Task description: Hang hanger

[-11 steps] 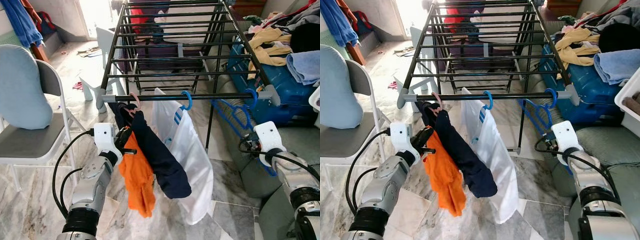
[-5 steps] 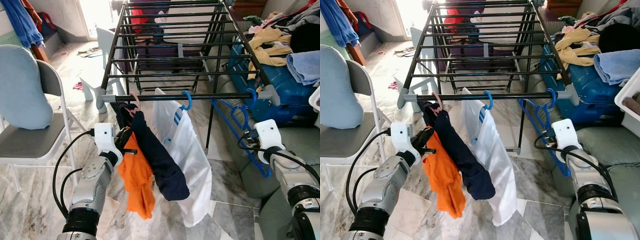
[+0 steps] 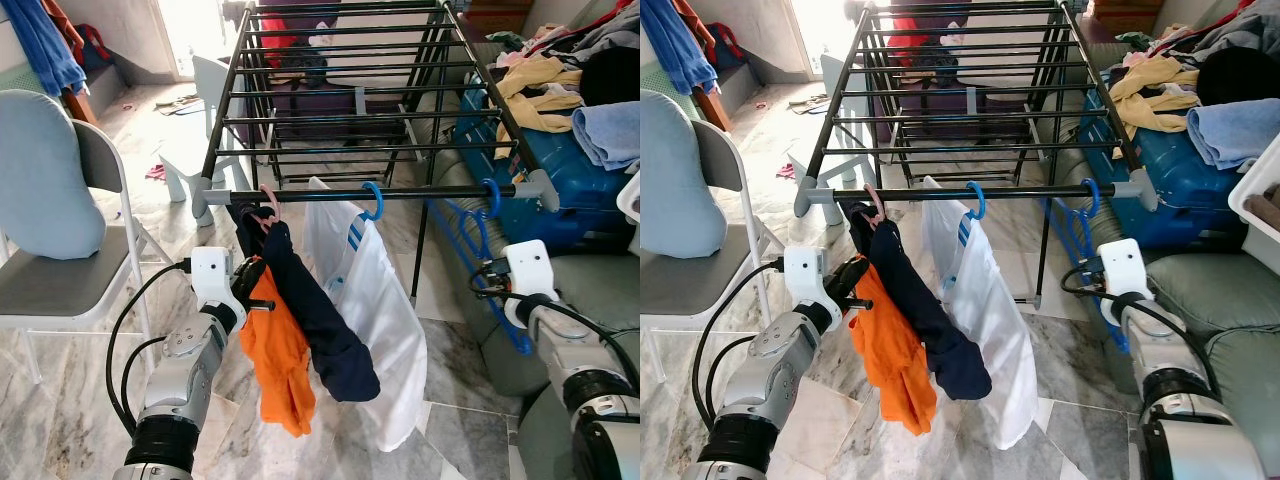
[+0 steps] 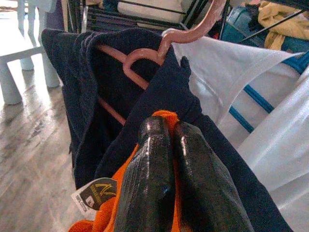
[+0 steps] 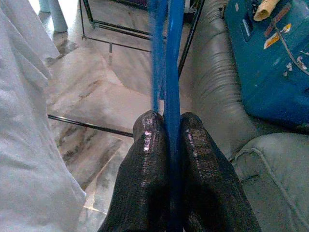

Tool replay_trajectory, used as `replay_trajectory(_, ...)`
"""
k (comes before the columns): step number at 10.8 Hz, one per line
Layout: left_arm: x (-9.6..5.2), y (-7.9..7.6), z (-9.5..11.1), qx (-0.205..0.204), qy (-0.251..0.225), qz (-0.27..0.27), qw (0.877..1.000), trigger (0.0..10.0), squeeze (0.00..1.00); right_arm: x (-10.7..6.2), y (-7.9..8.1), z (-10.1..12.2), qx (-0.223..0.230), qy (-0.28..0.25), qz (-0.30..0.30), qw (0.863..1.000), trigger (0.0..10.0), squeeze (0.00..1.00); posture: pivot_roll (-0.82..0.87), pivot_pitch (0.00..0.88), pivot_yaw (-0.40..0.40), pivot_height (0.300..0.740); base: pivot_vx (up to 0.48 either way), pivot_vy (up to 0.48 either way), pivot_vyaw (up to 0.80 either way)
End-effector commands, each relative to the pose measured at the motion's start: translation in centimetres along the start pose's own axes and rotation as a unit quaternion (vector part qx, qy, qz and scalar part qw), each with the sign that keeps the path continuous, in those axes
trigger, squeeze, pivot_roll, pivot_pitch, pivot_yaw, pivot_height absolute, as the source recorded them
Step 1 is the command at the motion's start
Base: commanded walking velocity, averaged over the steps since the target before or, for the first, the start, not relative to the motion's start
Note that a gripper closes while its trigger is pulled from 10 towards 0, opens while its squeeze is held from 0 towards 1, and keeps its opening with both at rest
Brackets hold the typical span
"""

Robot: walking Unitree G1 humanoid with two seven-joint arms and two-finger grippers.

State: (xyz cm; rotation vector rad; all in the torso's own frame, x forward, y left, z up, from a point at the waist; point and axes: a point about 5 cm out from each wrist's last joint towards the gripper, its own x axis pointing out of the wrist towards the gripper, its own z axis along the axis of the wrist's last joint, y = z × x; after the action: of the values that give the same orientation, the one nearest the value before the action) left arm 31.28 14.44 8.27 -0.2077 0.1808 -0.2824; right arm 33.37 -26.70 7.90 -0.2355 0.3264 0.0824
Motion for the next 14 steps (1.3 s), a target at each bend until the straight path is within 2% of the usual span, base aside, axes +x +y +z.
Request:
replay_trajectory(1, 0.0, 0.1, 0.2, 0.009, 0.002, 0.001, 1.0, 10.0, 0.0, 0.1, 0.3, -0.1, 0.012, 0.002, 0.0, 1.0, 0.0, 0.0, -0.16, 0.0, 0.037, 0.74, 0.0, 0.0, 0.0)
replay_trajectory(3, 0.0, 0.1, 0.2, 0.011, 0.003, 0.0, 1.0, 10.0, 0.0, 0.2, 0.6, -0.2, 0.027, -0.002, -0.005, 1.0, 0.0, 0.0, -0.15, 0.0, 0.032, 0.74, 0.0, 0.0, 0.0)
replay_trajectory(4, -0.2, 0.0, 0.3, 0.009, -0.004, 0.001, 1.0, 10.0, 0.0, 0.2, 0.7, 0.3, 0.036, -0.028, -0.015, 0.999, 0.0, 0.0, -0.15, 0.0, 0.031, 0.74, 0.0, 0.0, 0.0)
replay_trajectory(5, -0.3, 0.0, 0.3, 0.009, -0.005, 0.001, 1.0, 10.0, 0.0, 0.1, 0.7, 0.6, 0.043, -0.048, -0.021, 0.998, 3.2, 0.0, -0.15, 0.0, 0.03, 0.74, 0.0, 0.0, 0.0)
replay_trajectory(6, -0.3, -0.2, 0.2, 0.007, -0.011, 0.004, 1.0, 10.0, 0.0, -0.4, 1.2, 1.1, 0.052, -0.1, -0.022, 0.993, 10.0, 0.0, -0.15, 0.0, 0.023, 0.74, 0.0, 0.0, 0.0)
replay_trajectory(8, -0.4, -0.5, -0.1, 0.006, -0.009, 0.004, 1.0, 10.0, 0.0, -1.9, 2.0, 0.9, 0.051, -0.158, -0.029, 0.986, 10.0, 0.0, -0.16, 0.0, 0.023, 0.74, 0.0, 0.0, 0.0)
replay_trajectory(9, -0.4, -0.6, -0.3, 0.005, -0.007, 0.003, 1.0, 10.0, 0.0, -2.5, 2.4, 0.5, 0.039, -0.166, -0.028, 0.985, 10.0, 0.0, -0.16, 0.0, 0.024, 0.74, 0.0, 0.0, 0.0)
replay_trajectory(10, -0.4, -0.7, -0.4, 0.004, -0.005, 0.001, 1.0, 10.0, 0.0, -2.9, 2.5, 0.0, 0.038, -0.162, -0.03, 0.986, 10.0, 0.0, -0.17, 0.0, 0.027, 0.74, 0.0, 0.0, 0.0)
replay_trajectory(11, -0.3, -1.0, -0.5, 0.004, -0.003, -0.002, 1.0, 10.0, 0.0, -4.1, 3.0, -2.1, 0.039, -0.137, -0.034, 0.989, 10.0, 0.0, -0.17, 0.0, 0.026, 0.74, 0.0, 0.0, 0.0)
replay_trajectory(13, -0.1, -1.1, -0.5, 0.011, 0.0, -0.003, 1.0, 10.0, 0.0, -5.2, 3.6, -3.3, 0.046, -0.121, -0.034, 0.991, 10.0, 0.0, -0.17, 0.0, 0.026, 0.74, 0.0, 0.0, 0.0)
replay_trajectory(14, -0.2, -1.0, -0.6, 0.013, 0.002, 0.0, 1.0, 10.0, 0.0, -5.4, 4.0, -3.2, 0.05, -0.127, -0.042, 0.99, 10.0, 0.0, -0.17, 0.0, 0.029, 0.74, 0.0, 0.0, 0.0)
